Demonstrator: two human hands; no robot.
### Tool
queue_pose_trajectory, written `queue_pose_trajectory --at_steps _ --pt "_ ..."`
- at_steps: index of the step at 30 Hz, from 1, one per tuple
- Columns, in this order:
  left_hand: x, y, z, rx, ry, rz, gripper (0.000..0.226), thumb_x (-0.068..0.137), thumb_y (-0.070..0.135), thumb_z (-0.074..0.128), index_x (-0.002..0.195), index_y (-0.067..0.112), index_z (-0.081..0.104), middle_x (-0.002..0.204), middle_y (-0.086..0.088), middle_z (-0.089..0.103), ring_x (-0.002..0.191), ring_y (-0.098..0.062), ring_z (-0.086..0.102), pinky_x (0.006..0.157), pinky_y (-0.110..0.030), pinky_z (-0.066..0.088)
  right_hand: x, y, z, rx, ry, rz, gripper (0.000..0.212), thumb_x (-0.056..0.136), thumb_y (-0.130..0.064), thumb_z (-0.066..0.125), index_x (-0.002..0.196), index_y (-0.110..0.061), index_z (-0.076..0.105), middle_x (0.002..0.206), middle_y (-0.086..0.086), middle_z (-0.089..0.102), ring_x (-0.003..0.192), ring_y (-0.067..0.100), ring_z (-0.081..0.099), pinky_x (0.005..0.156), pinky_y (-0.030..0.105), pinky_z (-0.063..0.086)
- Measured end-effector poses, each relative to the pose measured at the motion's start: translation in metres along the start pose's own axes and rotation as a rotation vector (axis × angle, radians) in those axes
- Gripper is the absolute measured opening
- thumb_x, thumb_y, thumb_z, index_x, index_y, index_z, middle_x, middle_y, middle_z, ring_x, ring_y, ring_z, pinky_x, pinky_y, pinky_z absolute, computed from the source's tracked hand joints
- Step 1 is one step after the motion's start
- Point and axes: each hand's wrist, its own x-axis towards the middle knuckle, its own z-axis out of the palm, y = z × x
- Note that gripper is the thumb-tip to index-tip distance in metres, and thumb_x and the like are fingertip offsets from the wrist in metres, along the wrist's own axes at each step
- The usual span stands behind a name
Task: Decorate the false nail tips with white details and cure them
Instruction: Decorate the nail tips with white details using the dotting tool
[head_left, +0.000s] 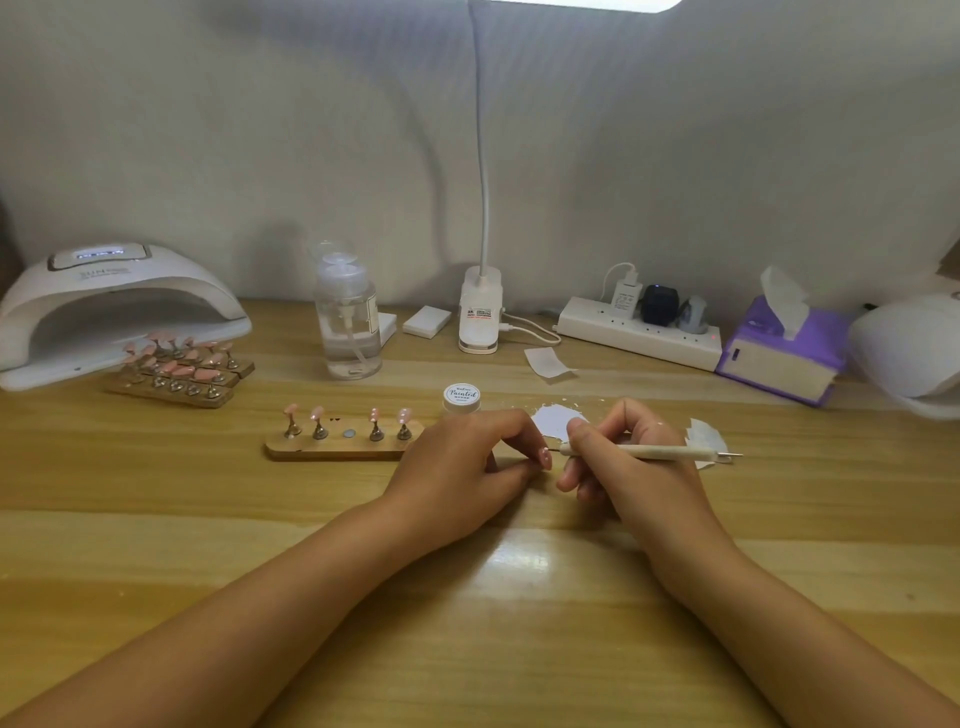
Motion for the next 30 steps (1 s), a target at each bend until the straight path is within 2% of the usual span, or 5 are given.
queue_pose_trajectory --at_steps 9,13,19,26,30 --pt "0.0 -0.002 0.001 -0.039 -0.012 -0.031 0.017 0.088 0.022 0.068 0.085 0.038 0.064 0.084 0.039 0.062 0.058 -0.001 0.056 0.057 -0.02 0.033 0.003 0.002 -0.004 0.09 0.21 -0.081 0.028 0.092 -0.033 0.066 0.081 -0.014 0.049 0.05 -0.001 0.058 0.044 0.004 0.048 0.044 0.019 0.041" --pt "0.001 -0.002 0.002 -0.052 -0.009 -0.049 0.019 0.089 0.023 0.068 0.084 0.041 0.063 0.089 0.036 0.064 0.059 -0.002 0.056 0.058 -0.021 0.034 0.008 0.003 -0.012 -0.025 0.265 -0.167 0.022 0.089 -0.036 0.071 0.083 -0.022 0.056 0.063 -0.004 0.065 0.054 0.005 0.057 0.051 0.021 0.044" --pt "0.001 0.0 0.001 -0.043 -0.017 -0.07 0.023 0.089 0.024 0.068 0.082 0.044 0.06 0.085 0.038 0.062 0.058 -0.001 0.056 0.056 -0.018 0.031 0.018 0.011 -0.018 -0.128 0.208 0.016 0.011 0.094 -0.028 0.058 0.089 -0.019 0.056 0.07 -0.002 0.075 0.044 0.004 0.055 0.041 0.015 0.038" --pt "0.001 0.002 0.0 -0.031 -0.019 -0.066 0.02 0.089 0.024 0.067 0.083 0.043 0.061 0.081 0.038 0.061 0.06 -0.002 0.056 0.057 -0.018 0.032 0.016 0.013 -0.016 -0.312 0.143 0.01 0.022 0.089 -0.036 0.067 0.083 -0.017 0.059 0.071 -0.01 0.075 0.075 0.005 0.068 0.082 0.039 0.052" --pt "0.001 0.002 0.0 -0.043 -0.019 -0.078 0.024 0.089 0.024 0.068 0.08 0.045 0.06 0.079 0.04 0.06 0.059 -0.001 0.055 0.058 -0.02 0.033 0.017 0.013 -0.017 -0.289 0.183 0.02 0.02 0.088 -0.033 0.069 0.082 -0.016 0.061 0.071 -0.01 0.074 0.074 0.004 0.068 0.082 0.038 0.052"
